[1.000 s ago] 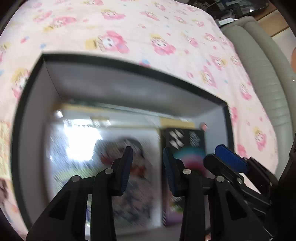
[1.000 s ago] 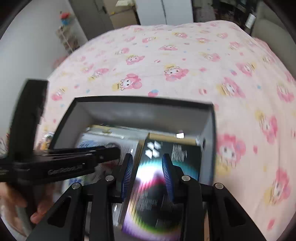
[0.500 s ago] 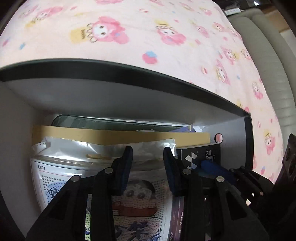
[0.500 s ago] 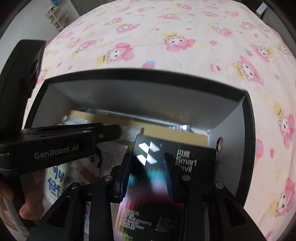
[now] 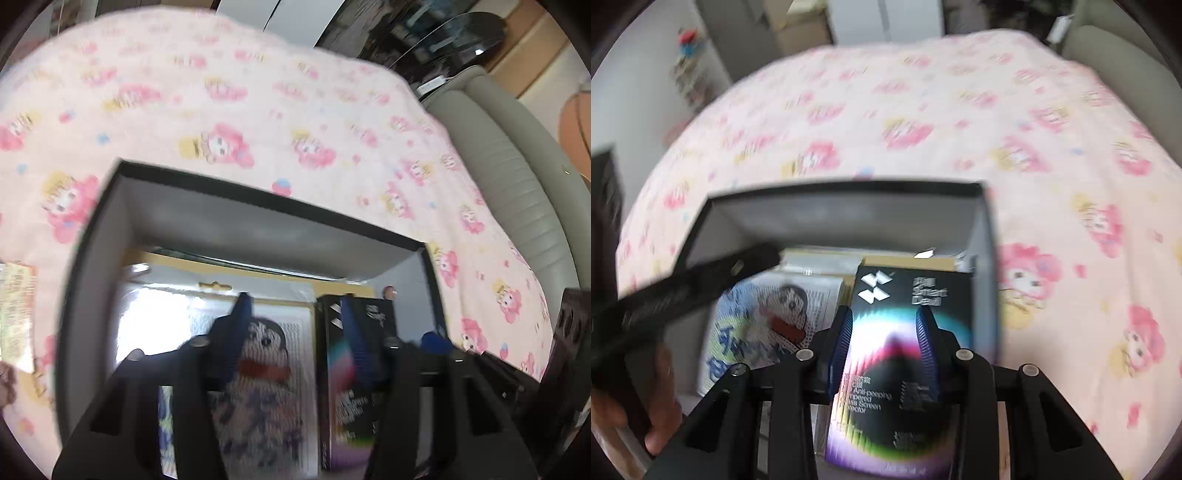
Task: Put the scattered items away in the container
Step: 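Lower the Smart Devil box into the box beside the bead kit, then open both grippers and withdraw them from the box, then grasp the black square frame with the left gripper and lift it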
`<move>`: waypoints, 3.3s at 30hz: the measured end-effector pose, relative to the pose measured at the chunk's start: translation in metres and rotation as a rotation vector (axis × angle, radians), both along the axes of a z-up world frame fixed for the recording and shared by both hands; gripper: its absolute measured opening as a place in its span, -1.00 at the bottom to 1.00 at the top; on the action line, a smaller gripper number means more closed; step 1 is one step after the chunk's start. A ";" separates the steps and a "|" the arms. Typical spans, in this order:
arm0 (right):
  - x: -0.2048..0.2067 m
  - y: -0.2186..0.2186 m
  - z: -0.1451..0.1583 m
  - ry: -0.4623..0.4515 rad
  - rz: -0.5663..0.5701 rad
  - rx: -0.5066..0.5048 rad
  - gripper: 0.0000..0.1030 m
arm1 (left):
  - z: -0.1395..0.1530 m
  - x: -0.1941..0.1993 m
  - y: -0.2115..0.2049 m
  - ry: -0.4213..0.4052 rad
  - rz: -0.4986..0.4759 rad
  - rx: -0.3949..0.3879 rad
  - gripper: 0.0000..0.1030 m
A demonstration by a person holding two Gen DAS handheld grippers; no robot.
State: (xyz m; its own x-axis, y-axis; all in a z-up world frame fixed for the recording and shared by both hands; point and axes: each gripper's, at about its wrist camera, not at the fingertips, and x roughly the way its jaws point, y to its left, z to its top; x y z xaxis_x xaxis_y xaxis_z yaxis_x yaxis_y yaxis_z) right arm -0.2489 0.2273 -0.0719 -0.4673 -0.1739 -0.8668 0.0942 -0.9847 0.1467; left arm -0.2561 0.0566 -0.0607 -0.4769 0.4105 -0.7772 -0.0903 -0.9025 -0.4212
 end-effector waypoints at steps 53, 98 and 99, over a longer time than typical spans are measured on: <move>0.217 -0.245 0.058 0.154 0.264 0.070 0.19 | 0.049 0.269 -0.241 0.102 0.230 -0.139 0.47; 0.146 -0.412 -0.081 -0.298 0.557 -0.071 -0.27 | -0.107 0.230 -0.394 -0.204 0.477 0.141 -0.12; 0.148 -0.410 -0.078 -0.288 0.556 -0.074 -0.31 | -0.105 0.231 -0.392 -0.198 0.468 0.145 -0.12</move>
